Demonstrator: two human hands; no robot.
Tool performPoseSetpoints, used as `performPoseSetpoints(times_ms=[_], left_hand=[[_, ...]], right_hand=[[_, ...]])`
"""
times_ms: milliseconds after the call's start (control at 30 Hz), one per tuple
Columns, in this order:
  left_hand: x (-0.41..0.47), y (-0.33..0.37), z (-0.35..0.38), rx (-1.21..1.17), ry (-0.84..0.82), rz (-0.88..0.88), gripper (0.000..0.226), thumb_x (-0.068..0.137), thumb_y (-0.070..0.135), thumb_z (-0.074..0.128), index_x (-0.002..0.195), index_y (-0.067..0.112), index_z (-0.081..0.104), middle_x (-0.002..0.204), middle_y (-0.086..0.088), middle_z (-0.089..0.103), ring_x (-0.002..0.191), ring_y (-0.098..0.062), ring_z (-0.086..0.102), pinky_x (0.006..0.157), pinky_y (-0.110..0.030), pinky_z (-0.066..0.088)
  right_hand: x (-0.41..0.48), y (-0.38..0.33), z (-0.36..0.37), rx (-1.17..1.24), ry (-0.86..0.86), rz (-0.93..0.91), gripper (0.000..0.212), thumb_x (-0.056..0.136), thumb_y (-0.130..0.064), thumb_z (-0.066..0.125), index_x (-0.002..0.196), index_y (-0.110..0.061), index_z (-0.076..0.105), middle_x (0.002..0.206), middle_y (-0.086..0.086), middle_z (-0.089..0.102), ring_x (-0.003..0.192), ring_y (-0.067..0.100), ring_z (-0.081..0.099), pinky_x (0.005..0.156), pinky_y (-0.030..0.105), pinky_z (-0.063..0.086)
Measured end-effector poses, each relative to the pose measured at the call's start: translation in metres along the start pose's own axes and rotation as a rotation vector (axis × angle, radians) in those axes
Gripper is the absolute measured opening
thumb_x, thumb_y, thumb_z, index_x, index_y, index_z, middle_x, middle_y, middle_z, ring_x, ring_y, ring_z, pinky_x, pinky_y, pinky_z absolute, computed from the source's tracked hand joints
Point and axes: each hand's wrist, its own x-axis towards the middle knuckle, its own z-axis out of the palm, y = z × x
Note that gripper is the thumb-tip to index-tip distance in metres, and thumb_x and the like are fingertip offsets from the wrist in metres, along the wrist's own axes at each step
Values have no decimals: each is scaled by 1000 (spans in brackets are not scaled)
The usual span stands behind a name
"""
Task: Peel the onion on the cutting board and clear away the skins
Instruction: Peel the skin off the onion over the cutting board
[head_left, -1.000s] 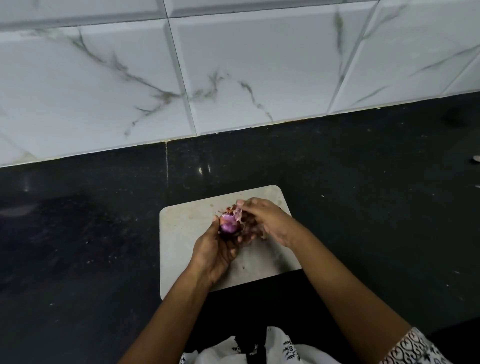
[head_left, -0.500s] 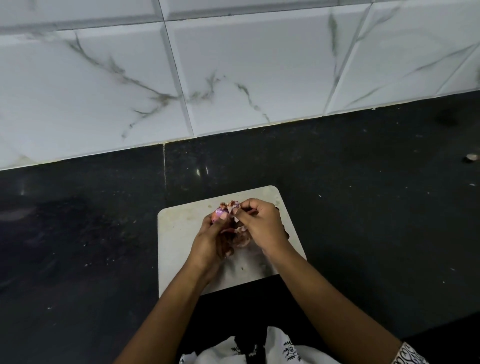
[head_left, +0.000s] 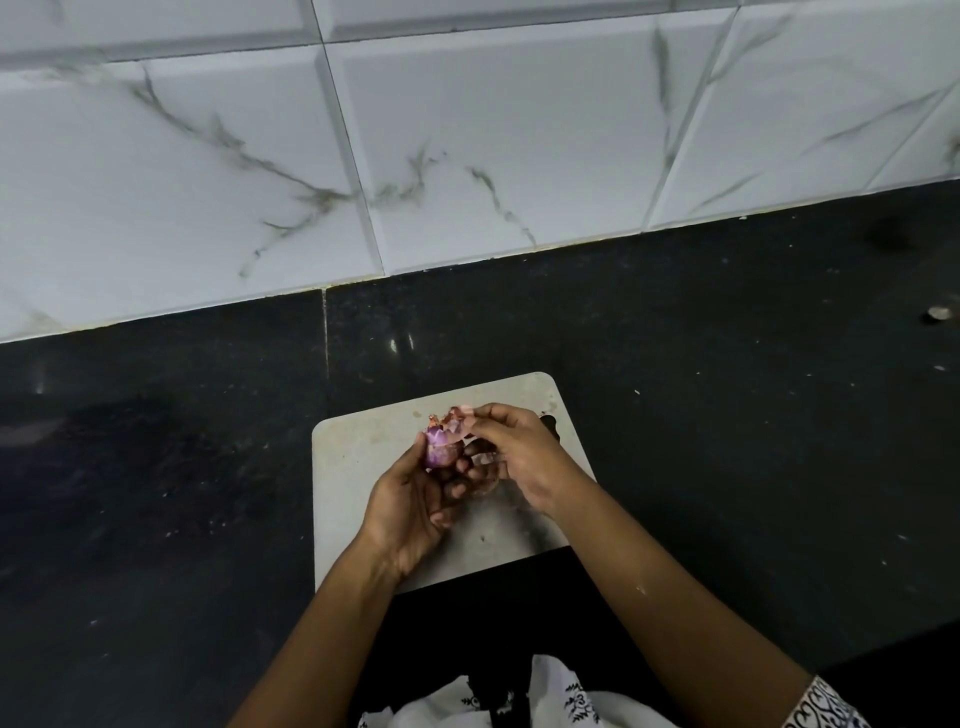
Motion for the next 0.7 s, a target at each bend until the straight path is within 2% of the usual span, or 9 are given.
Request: performPoseSetpoints(times_ms=[67,133,233,333,433,533,600,633,700], left_hand=[[-2,0,1,44,17,11,43,98,40,32,103,9,63,84,-13,66,49,-14,60,31,-12,29],[-3,0,4,107,20,25,43,99,38,32,108,9,62,84,-12,69,54,-15,65,34,-14,37],[-4,0,12,260,42,73,42,98,40,37,123,10,53,98,-14,69,73,-19,68,45,-19,48],[-4,2,16,346,89,85,41,94,40,46,128,17,43,114,-13,62,82,-21,65,47,-19,49],[-4,2,17,346,119,102,40,93,39,49,126,17,42,112,-9,65,81,-19,67,45,-19,49],[-6,1,16,284,77,112,36,97,38,40,113,7,49,79,-5,66,51,-10,63,35,-13,39],[-8,1,14,246,51,106,39,98,40,35,106,6,53,64,-2,65,44,-10,59,33,-11,34],[-8,1,13,221,36,95,42,98,42,33,104,6,55,64,-2,67,45,-10,60,33,-11,34],[-7,3,8,152,21,71,49,93,48,36,108,7,59,81,-8,71,57,-13,64,36,-14,36]], right_hand=[[1,4,-2,-161,6,-43,25,78,-34,72,96,-18,69,93,6,71,82,21,68,74,37,58],[0,6,2,-313,86,-125,30,72,-38,77,95,-19,70,96,8,72,89,26,68,79,44,58],[-1,7,7,-484,237,-342,22,75,-32,75,91,-17,71,91,1,71,85,18,67,79,38,56],[-2,4,10,-551,311,-473,13,81,-20,70,91,-12,73,88,0,69,80,13,64,76,34,54],[-1,3,10,-499,304,-440,11,82,-19,69,90,-12,73,86,2,71,80,16,67,78,38,56],[0,4,9,-358,276,-363,8,82,-20,70,86,-14,73,83,5,73,80,24,69,79,44,56],[1,4,9,-309,261,-335,4,82,-19,70,83,-16,73,81,7,73,80,26,69,78,44,57],[2,4,9,-320,260,-333,4,83,-19,69,81,-17,72,80,6,72,79,26,69,78,43,57],[4,2,7,-335,270,-313,10,85,-19,66,76,-23,70,76,2,71,77,21,68,76,40,57]])
